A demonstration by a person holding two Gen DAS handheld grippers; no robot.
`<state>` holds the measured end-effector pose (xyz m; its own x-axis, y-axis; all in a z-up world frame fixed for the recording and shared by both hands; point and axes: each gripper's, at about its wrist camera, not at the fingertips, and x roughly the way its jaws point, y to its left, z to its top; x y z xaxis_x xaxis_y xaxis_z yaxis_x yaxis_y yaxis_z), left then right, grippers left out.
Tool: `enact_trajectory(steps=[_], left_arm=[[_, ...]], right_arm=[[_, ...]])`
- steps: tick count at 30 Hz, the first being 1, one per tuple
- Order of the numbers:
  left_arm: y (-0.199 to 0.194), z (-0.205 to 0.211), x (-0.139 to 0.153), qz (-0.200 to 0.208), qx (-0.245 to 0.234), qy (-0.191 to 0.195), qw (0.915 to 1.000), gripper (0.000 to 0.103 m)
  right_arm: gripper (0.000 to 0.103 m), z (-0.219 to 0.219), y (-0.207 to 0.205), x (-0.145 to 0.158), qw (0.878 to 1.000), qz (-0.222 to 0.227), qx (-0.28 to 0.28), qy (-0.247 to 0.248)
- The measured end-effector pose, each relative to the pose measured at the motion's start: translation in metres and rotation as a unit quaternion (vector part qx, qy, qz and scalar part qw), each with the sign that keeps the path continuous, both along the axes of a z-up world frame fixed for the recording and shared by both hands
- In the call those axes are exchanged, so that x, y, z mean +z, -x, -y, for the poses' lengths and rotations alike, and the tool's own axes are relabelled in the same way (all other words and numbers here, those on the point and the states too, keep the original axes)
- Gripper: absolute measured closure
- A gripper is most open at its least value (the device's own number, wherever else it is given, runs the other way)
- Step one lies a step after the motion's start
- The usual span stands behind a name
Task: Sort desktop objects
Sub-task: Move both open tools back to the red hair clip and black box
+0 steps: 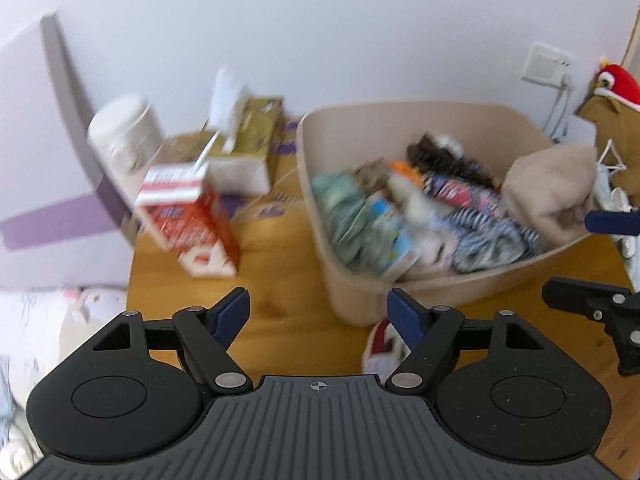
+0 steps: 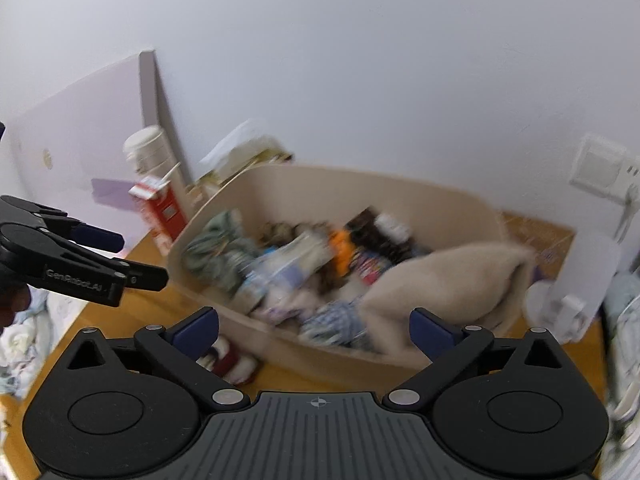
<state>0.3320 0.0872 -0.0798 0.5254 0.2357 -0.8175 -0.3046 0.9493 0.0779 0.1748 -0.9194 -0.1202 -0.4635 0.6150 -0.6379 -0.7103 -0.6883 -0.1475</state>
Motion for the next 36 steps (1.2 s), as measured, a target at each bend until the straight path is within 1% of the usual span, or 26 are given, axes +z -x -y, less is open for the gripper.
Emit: enact_trajectory(steps=[5, 9, 11, 12, 18, 22, 23, 27, 31, 36], left_arm=[[0.025, -0.015, -0.026, -0.028, 0.032, 0.015, 0.999, 0.026], [0.048, -0.028, -0.05, -0.052, 0.059, 0.044, 0.9959, 0.026], [0.057, -0.033, -0.061, -0.064, 0.07, 0.054, 0.9941, 0.026], [0.06, -0.036, -0.065, -0.068, 0.074, 0.058, 0.9933, 0.026], [0.073, -0.045, -0.08, -0.083, 0.077, 0.073, 0.9909, 0.026], [0.074, -0.046, -0.084, -0.087, 0.073, 0.091, 0.9894, 0.026], [0.074, -0.045, -0.085, -0.088, 0.069, 0.097, 0.989, 0.026], [0.07, -0.034, -0.087, -0.097, 0.046, 0.121, 0.9868, 0.026], [0.062, -0.013, -0.086, -0.095, 0.016, 0.128, 0.987, 0.026], [0.048, 0.011, -0.09, -0.1, -0.014, 0.134, 0.9858, 0.026]], right_arm=[[0.0, 0.005, 0.024, -0.034, 0.998, 0.001, -0.002, 0.064], [0.0, 0.004, 0.044, -0.061, 0.994, 0.01, -0.014, 0.109], [0.0, 0.003, 0.052, -0.073, 0.992, 0.013, -0.02, 0.121], [0.0, 0.003, 0.056, -0.078, 0.987, 0.018, -0.064, 0.146], [0.0, -0.004, 0.079, -0.104, 0.982, 0.049, -0.09, 0.161], [0.0, -0.01, 0.087, -0.119, 0.979, 0.093, -0.113, 0.145], [0.0, -0.011, 0.086, -0.12, 0.978, 0.095, -0.118, 0.143], [0.0, -0.013, 0.072, -0.118, 0.976, 0.104, -0.129, 0.139], [0.0, -0.013, 0.056, -0.116, 0.977, 0.121, -0.117, 0.133], [0.0, -0.016, 0.037, -0.112, 0.976, 0.114, -0.115, 0.145]])
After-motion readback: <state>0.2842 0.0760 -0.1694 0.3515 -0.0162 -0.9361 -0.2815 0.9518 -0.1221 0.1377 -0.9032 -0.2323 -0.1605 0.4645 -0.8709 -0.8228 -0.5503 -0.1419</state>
